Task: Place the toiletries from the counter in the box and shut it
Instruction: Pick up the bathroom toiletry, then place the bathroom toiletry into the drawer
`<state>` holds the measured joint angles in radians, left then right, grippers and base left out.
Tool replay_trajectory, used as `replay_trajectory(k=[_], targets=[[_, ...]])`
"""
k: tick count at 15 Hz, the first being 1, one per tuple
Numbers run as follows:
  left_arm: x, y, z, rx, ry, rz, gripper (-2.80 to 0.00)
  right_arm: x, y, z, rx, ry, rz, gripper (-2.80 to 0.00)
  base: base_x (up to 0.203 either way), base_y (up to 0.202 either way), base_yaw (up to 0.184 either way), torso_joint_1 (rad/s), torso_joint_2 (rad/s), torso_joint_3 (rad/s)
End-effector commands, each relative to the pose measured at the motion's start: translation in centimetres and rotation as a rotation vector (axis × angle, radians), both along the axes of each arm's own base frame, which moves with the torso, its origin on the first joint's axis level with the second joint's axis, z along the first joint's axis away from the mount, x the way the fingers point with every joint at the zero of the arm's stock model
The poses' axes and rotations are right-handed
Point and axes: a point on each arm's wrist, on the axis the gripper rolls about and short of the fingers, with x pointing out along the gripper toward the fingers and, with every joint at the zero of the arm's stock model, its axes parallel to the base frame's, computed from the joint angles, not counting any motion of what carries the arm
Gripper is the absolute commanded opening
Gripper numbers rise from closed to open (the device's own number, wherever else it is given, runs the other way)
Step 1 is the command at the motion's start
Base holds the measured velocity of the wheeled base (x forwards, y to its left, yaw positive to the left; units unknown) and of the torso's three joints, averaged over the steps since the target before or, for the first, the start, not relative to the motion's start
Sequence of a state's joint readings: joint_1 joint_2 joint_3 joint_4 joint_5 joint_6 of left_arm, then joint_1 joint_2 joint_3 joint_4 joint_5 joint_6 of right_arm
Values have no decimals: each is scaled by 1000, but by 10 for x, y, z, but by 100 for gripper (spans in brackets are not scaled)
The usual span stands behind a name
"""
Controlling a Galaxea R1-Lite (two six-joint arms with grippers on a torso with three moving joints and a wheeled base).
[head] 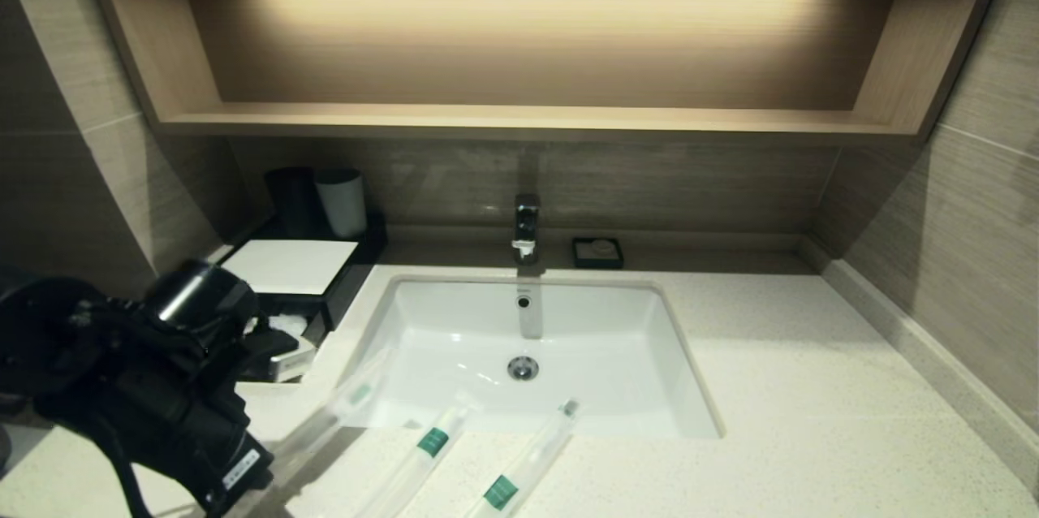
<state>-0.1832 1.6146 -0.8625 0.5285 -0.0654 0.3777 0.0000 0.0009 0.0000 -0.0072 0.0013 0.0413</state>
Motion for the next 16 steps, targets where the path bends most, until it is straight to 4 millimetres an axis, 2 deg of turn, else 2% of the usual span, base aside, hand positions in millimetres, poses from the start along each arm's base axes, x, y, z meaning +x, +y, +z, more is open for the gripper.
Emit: replay_trajectory(k=[1,6,12,16], targets=[[-2,3,18,-8,-39,47,-280,0,0,0,0,0,0,-280,0,0,0,0,0,0],[1,11,54,9,-34,244,-280,0,0,0,0,0,0,-280,0,0,0,0,0,0],[12,30,87,60,18,501,-280,0,0,0,0,0,0,-280,0,0,0,0,0,0],[22,51,97,82,105,609,-280,0,0,0,0,0,0,-280,0,0,0,0,0,0]])
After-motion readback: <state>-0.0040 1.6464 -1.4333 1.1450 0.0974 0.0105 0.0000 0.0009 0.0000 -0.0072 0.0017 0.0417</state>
